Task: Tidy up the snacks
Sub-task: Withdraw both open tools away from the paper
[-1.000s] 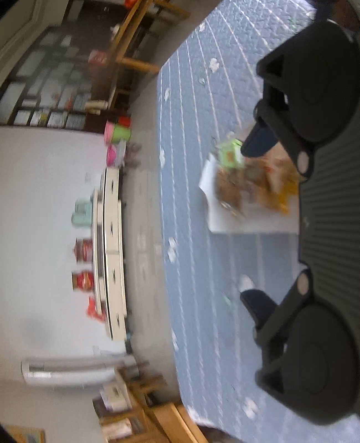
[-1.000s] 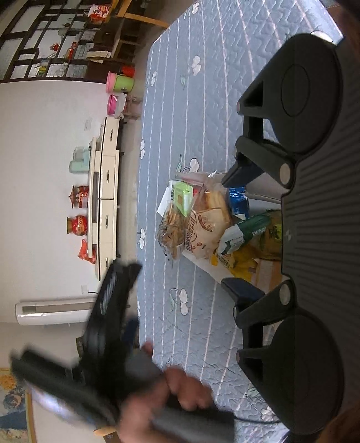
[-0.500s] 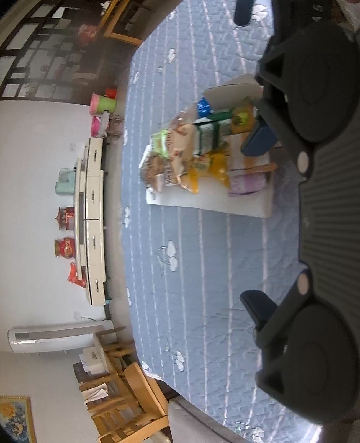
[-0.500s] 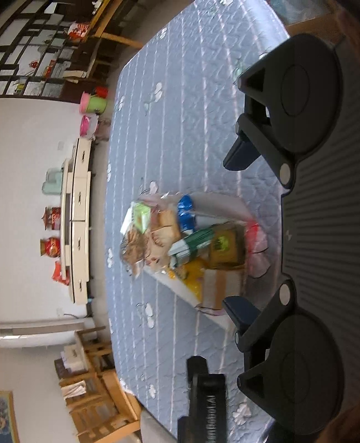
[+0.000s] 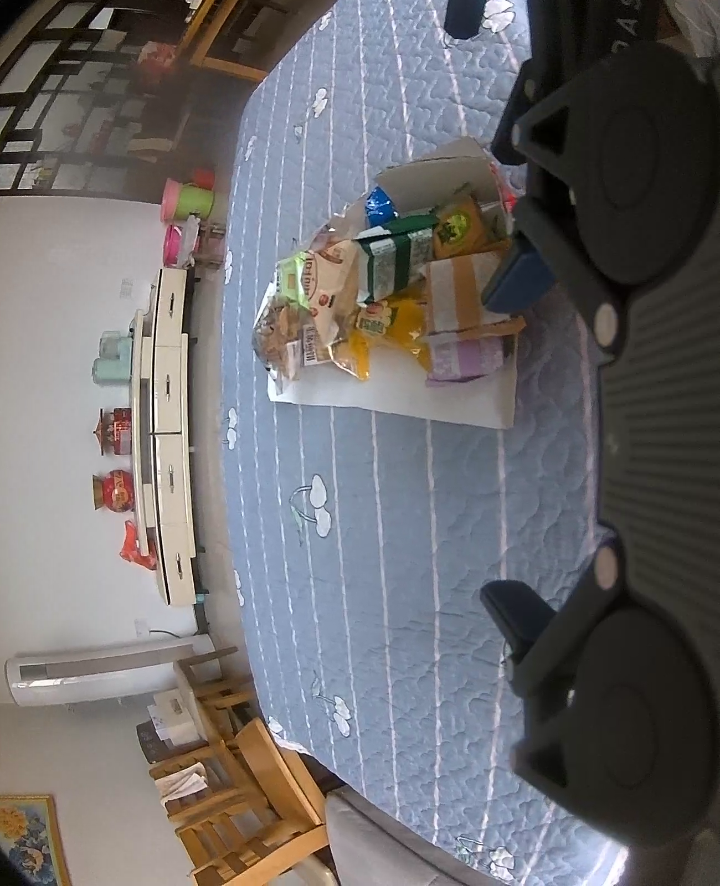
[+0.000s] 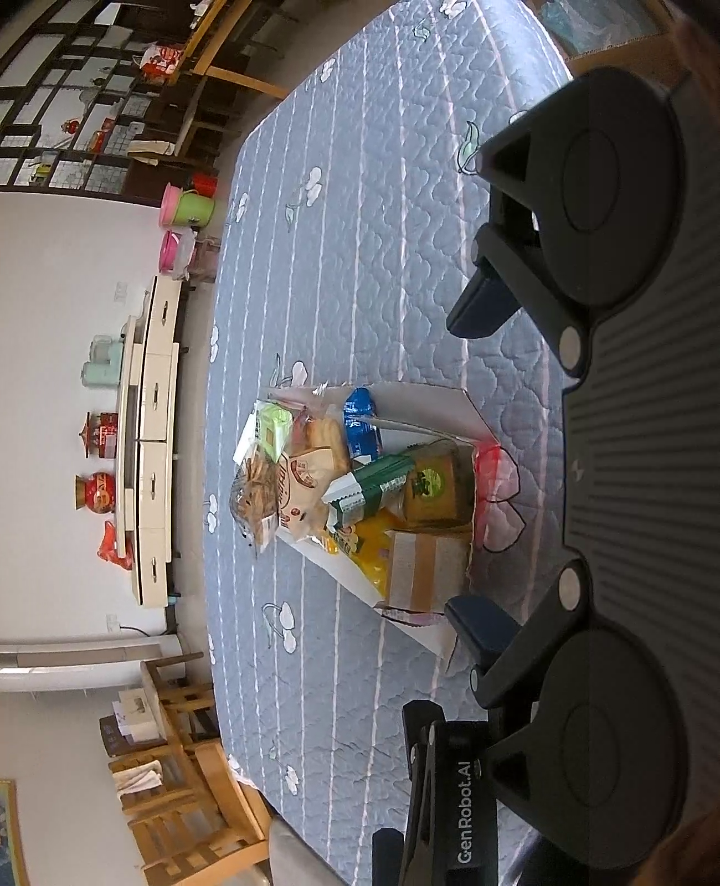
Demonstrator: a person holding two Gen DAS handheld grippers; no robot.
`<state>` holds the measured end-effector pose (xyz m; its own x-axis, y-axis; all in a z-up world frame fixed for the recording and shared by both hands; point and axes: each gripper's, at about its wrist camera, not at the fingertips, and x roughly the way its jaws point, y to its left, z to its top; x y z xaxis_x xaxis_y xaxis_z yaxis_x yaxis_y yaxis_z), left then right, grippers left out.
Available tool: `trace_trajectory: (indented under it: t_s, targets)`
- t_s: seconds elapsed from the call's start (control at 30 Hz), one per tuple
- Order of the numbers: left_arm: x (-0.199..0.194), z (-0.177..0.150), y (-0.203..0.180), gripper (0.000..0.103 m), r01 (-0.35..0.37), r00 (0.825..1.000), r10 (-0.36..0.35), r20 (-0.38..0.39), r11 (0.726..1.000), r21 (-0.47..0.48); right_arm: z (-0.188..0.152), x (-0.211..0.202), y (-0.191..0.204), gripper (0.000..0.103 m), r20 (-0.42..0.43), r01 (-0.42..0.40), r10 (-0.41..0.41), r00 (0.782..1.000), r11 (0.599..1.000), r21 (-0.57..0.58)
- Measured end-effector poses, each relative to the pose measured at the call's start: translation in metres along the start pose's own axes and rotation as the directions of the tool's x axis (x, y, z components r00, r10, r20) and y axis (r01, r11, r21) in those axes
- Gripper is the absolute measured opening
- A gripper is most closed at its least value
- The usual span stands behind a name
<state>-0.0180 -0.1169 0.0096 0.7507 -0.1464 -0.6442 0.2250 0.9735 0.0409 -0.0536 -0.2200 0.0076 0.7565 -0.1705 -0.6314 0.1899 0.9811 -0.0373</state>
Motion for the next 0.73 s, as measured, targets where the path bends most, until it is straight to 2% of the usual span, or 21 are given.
trace_trajectory:
  t_s: [0.4, 0.73]
  targets:
    - [0.0045, -0.0007, -0.0005, 0.102, -0.001, 1.0, 0.002, -0.023, 1.0, 0.01, 0.0008, -0.0007, -0.0004, 0.103, -0.003, -0.007, 0.007, 1.0, 1.0, -0.003]
    - [0.007, -0.0007, -0.0007, 0.102, 0.028, 0.999, -0.027, -0.034, 0.999, 0.019, 0.0014, -0.0014, -0.0014, 0.103, -0.001, -0.005, 0.005, 1.0, 1.0, -0.006]
